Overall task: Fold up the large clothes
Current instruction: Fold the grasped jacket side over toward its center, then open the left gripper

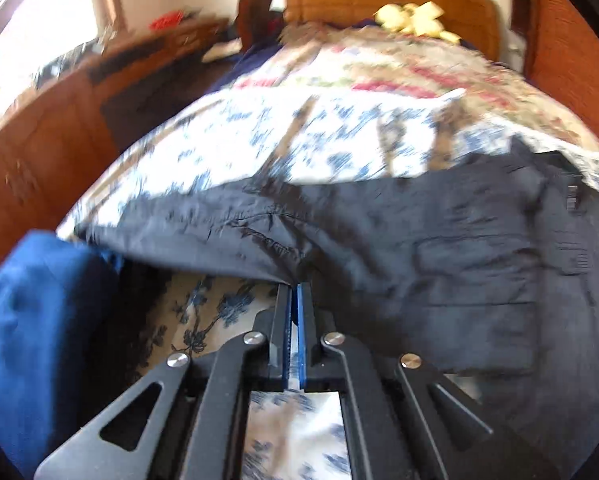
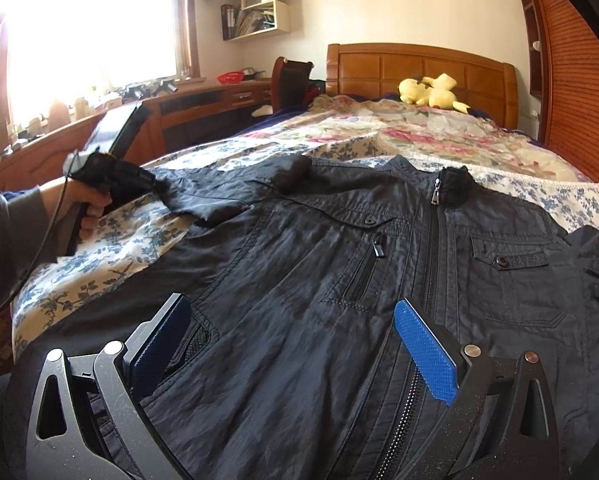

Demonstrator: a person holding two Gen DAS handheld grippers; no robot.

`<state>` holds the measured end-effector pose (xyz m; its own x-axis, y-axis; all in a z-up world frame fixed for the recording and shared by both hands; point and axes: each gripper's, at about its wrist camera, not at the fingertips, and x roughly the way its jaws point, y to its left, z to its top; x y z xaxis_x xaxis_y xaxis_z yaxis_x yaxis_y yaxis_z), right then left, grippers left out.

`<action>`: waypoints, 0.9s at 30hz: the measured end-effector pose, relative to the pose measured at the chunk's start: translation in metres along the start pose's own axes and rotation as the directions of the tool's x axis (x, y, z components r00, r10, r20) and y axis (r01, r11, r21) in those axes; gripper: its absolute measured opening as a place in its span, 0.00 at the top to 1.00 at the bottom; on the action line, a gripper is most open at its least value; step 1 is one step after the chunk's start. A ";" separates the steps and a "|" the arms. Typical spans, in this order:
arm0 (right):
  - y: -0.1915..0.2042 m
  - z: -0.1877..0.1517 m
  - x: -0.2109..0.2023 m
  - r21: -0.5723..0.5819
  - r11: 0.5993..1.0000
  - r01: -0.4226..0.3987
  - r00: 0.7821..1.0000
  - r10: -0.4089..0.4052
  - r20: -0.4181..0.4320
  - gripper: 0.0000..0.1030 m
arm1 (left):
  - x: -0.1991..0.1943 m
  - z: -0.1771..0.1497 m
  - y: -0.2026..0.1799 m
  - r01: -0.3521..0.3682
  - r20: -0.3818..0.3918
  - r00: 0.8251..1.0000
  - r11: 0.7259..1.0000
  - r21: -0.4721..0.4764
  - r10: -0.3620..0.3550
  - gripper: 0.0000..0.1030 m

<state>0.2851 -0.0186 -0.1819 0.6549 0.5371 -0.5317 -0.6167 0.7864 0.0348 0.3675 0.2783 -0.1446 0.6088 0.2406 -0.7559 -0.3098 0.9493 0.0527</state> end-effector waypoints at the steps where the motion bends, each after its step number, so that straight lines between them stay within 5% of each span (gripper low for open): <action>1: 0.000 0.000 -0.001 0.000 1.000 0.001 1.000 -0.001 0.004 0.00 | -0.014 0.004 -0.009 0.016 0.020 1.000 1.000 0.015 -0.016 1.00; 8: -0.016 0.000 -0.013 0.061 0.996 -0.058 0.996 0.061 -0.058 0.00 | -0.090 0.012 -0.068 0.105 0.083 0.990 0.989 0.102 -0.113 1.00; 13: -0.029 0.003 -0.032 0.056 0.998 -0.012 1.000 0.013 -0.026 0.00 | -0.110 -0.009 -0.086 0.154 0.068 0.984 0.977 0.145 -0.165 0.99; 20: -0.030 0.002 -0.034 0.041 0.999 -0.001 1.000 0.002 -0.024 0.00 | -0.135 -0.040 -0.085 0.133 0.108 0.982 0.971 0.197 -0.156 0.70; 27: -0.023 -0.001 -0.027 0.014 1.000 -0.010 0.999 0.011 -0.037 0.00 | -0.111 -0.046 -0.051 0.119 0.084 0.988 0.980 0.159 -0.133 0.45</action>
<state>0.2813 -0.0518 -0.1693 0.6315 0.5339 -0.5622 -0.6173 0.7850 0.0521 0.2819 0.1940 -0.0929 0.7037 0.1283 -0.6988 -0.1156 0.9911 0.0657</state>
